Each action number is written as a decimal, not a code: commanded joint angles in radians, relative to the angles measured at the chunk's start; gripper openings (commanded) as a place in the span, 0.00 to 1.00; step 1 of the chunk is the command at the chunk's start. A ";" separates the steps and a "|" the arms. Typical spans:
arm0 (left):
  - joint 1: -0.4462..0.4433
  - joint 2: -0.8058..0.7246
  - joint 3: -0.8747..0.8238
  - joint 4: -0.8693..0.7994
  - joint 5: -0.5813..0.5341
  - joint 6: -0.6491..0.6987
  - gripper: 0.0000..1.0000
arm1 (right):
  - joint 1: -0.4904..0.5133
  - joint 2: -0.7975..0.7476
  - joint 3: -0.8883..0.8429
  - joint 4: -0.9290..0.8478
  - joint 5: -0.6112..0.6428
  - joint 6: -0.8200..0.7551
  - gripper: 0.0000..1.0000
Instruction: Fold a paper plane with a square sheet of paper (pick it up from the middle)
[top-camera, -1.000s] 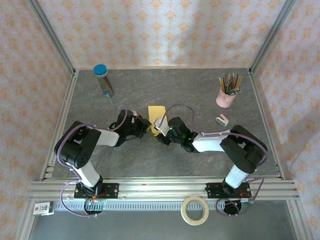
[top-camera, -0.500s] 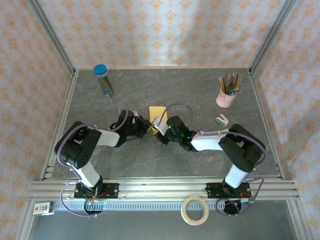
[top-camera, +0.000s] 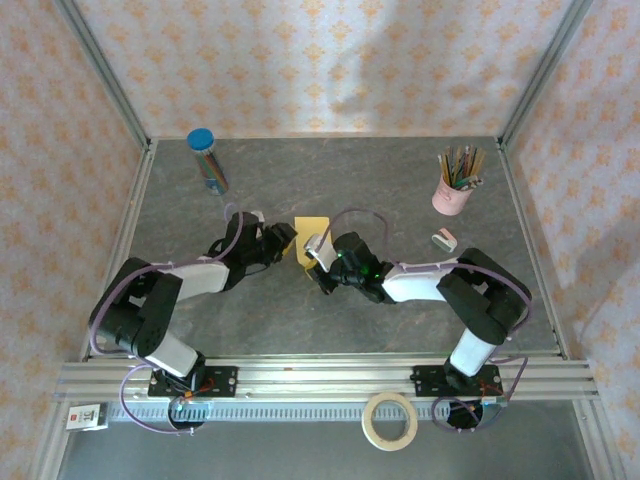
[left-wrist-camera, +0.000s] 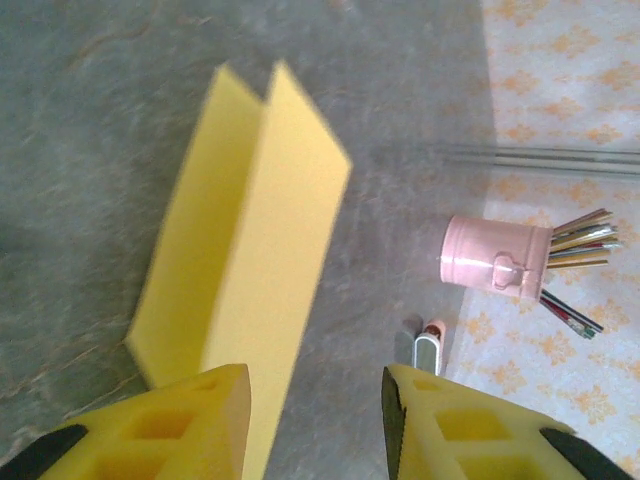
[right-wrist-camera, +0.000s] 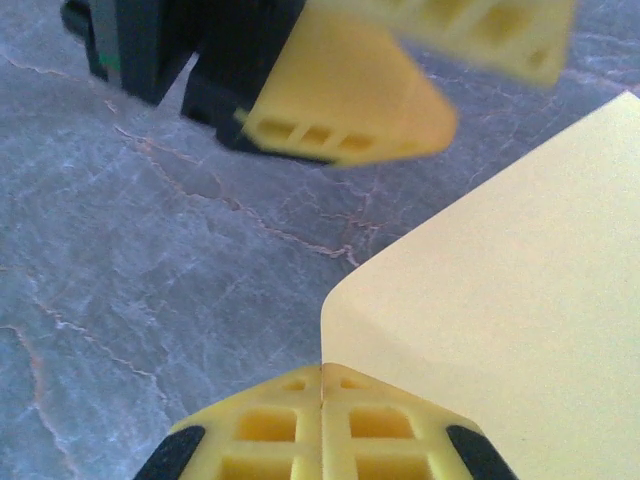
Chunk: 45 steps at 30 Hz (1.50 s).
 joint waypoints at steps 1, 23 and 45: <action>-0.001 -0.001 0.059 -0.052 -0.023 0.084 0.39 | 0.003 -0.007 -0.006 -0.006 -0.064 0.080 0.02; -0.046 0.367 0.377 -0.292 0.001 0.257 0.11 | -0.068 0.017 -0.036 0.016 -0.193 0.254 0.00; -0.071 0.458 0.415 -0.398 -0.001 0.358 0.04 | -0.127 0.045 0.017 -0.032 -0.010 0.350 0.00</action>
